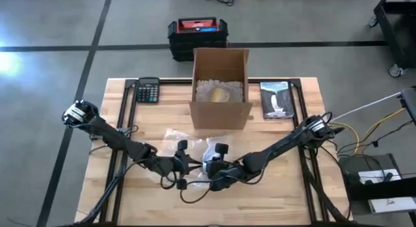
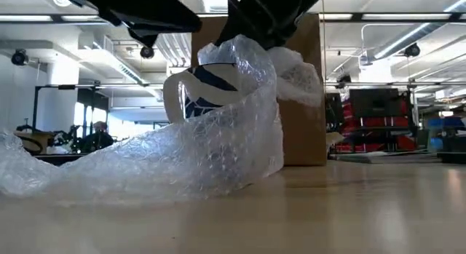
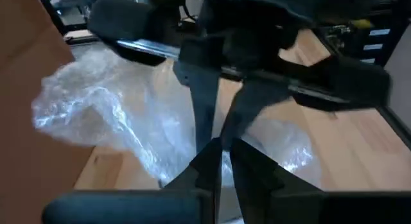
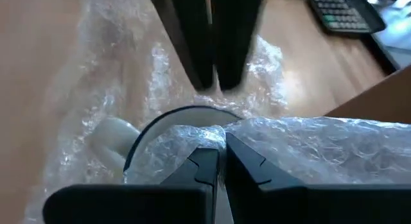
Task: Wrap mug
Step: Wrap the blue mug in bubble wrap
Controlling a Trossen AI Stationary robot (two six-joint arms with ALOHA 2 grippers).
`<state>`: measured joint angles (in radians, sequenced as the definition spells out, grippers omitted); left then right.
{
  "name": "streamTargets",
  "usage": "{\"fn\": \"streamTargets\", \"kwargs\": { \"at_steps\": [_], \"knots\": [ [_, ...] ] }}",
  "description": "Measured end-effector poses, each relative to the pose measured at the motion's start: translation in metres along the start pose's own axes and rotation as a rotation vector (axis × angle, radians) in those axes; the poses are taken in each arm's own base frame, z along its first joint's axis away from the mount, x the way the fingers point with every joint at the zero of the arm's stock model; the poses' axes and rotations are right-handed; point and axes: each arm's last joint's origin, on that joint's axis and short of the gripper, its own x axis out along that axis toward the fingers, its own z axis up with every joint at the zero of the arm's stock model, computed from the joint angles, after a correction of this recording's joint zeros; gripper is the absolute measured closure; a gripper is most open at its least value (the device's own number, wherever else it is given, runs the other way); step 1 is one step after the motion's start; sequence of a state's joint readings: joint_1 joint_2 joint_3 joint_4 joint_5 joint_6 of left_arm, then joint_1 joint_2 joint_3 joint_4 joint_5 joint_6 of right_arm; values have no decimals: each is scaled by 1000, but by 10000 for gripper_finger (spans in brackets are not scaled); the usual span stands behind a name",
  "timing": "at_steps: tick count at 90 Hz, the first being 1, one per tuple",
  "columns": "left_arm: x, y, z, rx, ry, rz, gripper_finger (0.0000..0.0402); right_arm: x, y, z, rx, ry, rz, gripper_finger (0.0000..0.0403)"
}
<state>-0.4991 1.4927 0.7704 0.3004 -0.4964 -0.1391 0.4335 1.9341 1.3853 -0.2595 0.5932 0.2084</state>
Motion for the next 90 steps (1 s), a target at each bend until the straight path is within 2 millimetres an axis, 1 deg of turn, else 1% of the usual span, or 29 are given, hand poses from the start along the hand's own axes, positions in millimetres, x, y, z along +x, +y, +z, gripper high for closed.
{"fn": "streamTargets", "kwargs": {
  "at_steps": [13, 21, 36, 44, 56, 66, 81, 90],
  "knots": [
    [18, 2, -15, 6, 54, -18, 381, 1, 0, -1, -18, 6, -1, 400],
    [24, 1, -21, -6, 75, -14, 381, 1, 1, -3, -38, 19, 6, 400],
    [28, 0, -26, -4, 92, -12, 381, -1, 1, 2, -44, 30, 19, 399],
    [28, 0, -26, -10, 93, -15, 381, -5, 0, 7, -51, 50, 40, 387],
    [28, 0, -26, -14, 97, -16, 381, -15, -4, 18, -36, 93, 57, 356],
    [28, 1, -26, -17, 98, -15, 381, -26, -8, 33, -20, 82, 73, 332],
    [28, 1, -26, -21, 99, -14, 381, -41, -16, 42, -66, 148, 67, 305],
    [28, 1, -26, -22, 100, -14, 381, -56, -27, 48, -109, 189, 29, 295]
  ]
}}
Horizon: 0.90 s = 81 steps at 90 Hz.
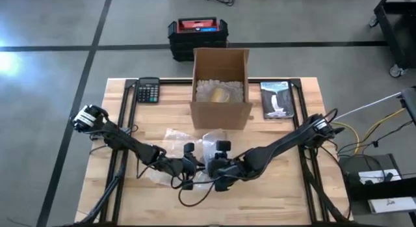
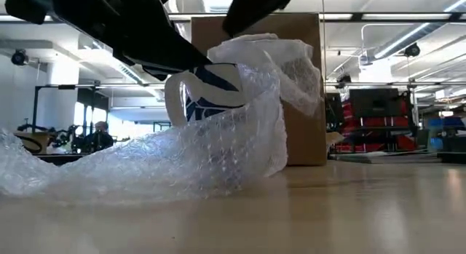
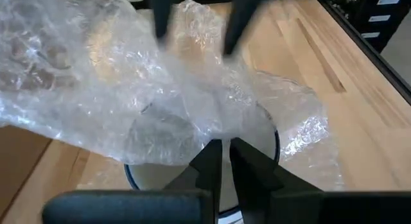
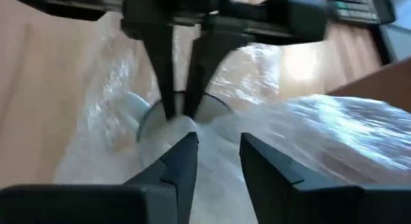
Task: Wrap mug
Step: Wrap the blue mug in bubble wrap
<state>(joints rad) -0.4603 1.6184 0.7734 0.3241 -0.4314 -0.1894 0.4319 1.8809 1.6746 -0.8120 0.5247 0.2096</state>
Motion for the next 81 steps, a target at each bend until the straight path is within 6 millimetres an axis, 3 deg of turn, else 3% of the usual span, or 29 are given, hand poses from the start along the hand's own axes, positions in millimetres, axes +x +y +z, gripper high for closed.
{"fn": "streamTargets", "kwargs": {
  "at_steps": [13, 26, 38, 53, 65, 81],
  "knots": [
    [0, 0, 0, -3, 1, -3, 381, -11, -18, -13, -48, 133, -261, 292],
    [0, 0, 0, -4, 0, -4, 381, 7, -30, -24, 31, 149, -385, 307],
    [0, 0, 0, -5, -2, -6, 381, 34, -23, -18, 44, 83, -174, 329],
    [-1, 0, 1, -5, -2, -18, 381, 39, 3, -7, 9, -22, 97, 370],
    [-5, 0, 3, -7, -4, -32, 381, 58, 14, -16, 1, 47, 136, 398],
    [-17, 1, 16, -24, -45, -46, 381, 78, 20, -22, -6, 90, 121, 395]
  ]
}}
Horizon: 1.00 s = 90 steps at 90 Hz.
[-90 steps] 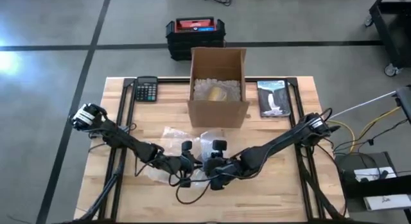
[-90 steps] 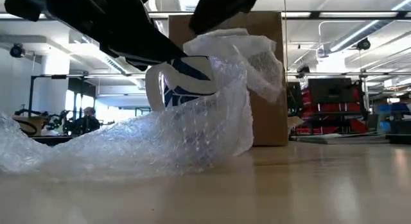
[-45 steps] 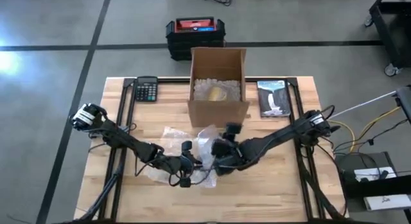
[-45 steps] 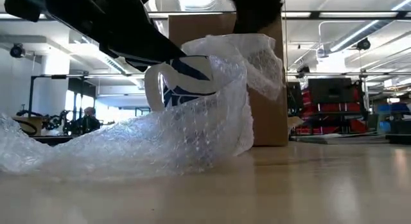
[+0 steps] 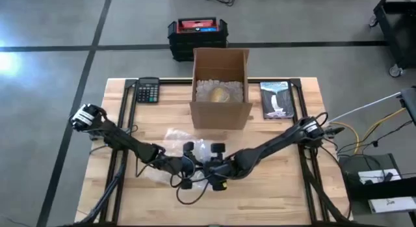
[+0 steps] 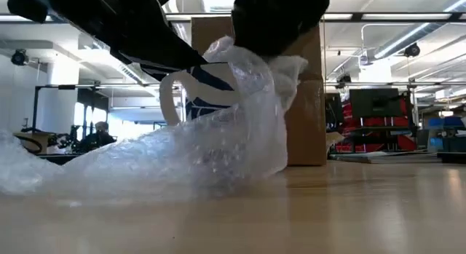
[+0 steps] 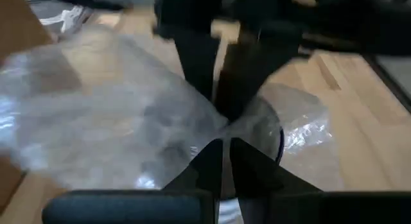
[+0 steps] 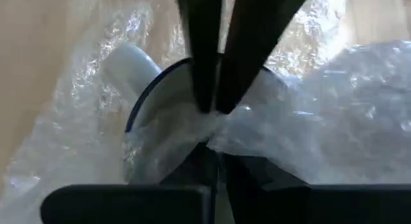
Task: Wrap mug
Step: Wrap the blue mug in bubble wrap
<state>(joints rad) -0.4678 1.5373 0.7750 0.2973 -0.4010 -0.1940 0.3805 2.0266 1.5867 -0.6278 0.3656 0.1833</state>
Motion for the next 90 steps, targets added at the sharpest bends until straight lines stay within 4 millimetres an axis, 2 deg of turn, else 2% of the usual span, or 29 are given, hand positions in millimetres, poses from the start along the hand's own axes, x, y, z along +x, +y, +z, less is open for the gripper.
{"fn": "streamTargets", "kwargs": {
  "at_steps": [12, 25, 31, 39, 47, 55, 65, 71, 80, 90],
  "knots": [
    [-18, 1, 27, -25, -61, -20, 381, 2, -1, -1, -1, 13, 3, 401],
    [-29, 6, 35, -24, -65, 49, 381, 1, -3, 1, 7, -5, 5, 400],
    [-27, 11, 32, -21, -65, 120, 381, 1, -3, 3, -6, -14, 6, 400],
    [-13, 16, 20, -23, -29, 160, 381, 1, -3, 3, -14, -14, 8, 402],
    [5, 14, 3, -30, 48, 91, 381, 1, -2, 3, -7, -15, 11, 402],
    [18, 10, -6, -52, 76, 28, 381, -1, -3, 4, 23, -7, 18, 400],
    [26, 7, -14, -63, 98, 26, 381, -12, -5, 8, 21, 5, 26, 400],
    [27, 7, -18, -59, 114, 42, 381, -26, -9, 14, 24, 2, 27, 400],
    [25, 7, -14, -67, 93, 49, 381, -50, -19, 24, 50, -21, 8, 399],
    [23, 8, -12, -71, 84, 53, 381, -67, -25, 22, 63, 39, -4, 400]
  ]
}}
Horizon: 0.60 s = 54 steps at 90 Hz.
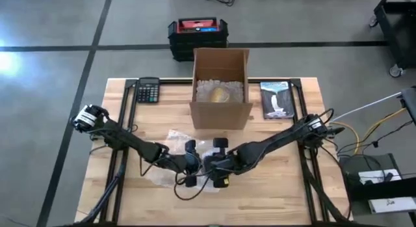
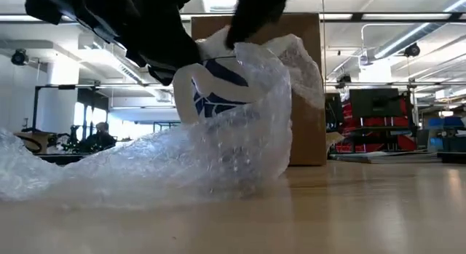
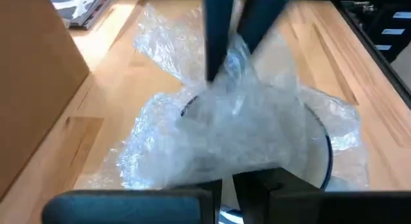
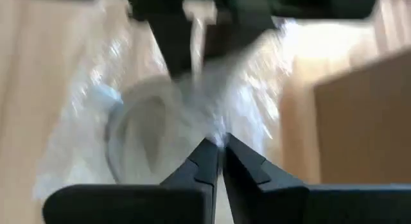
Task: Wrap mug
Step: Wrap the blue mug in bubble wrap
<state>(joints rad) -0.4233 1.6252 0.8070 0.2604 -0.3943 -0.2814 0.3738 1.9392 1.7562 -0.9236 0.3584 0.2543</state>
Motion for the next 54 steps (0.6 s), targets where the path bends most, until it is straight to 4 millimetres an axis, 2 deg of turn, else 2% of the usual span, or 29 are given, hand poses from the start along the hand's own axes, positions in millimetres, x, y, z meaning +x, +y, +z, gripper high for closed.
{"fn": "streamTargets", "kwargs": {
  "at_steps": [14, 27, 39, 54],
  "knots": [
    [-4, 1, 1, 5, 3, -4, 381, -23, -6, -17, 25, 135, -28, 401],
    [-6, 1, 3, 3, 1, -11, 381, -19, 0, -39, 56, 298, -87, 402],
    [-6, 1, 3, 1, -1, -13, 381, -8, 14, -42, 44, 221, -47, 403],
    [-6, 1, 4, 0, -4, -13, 381, 5, 23, -20, 7, -43, 53, 403]
  ]
}}
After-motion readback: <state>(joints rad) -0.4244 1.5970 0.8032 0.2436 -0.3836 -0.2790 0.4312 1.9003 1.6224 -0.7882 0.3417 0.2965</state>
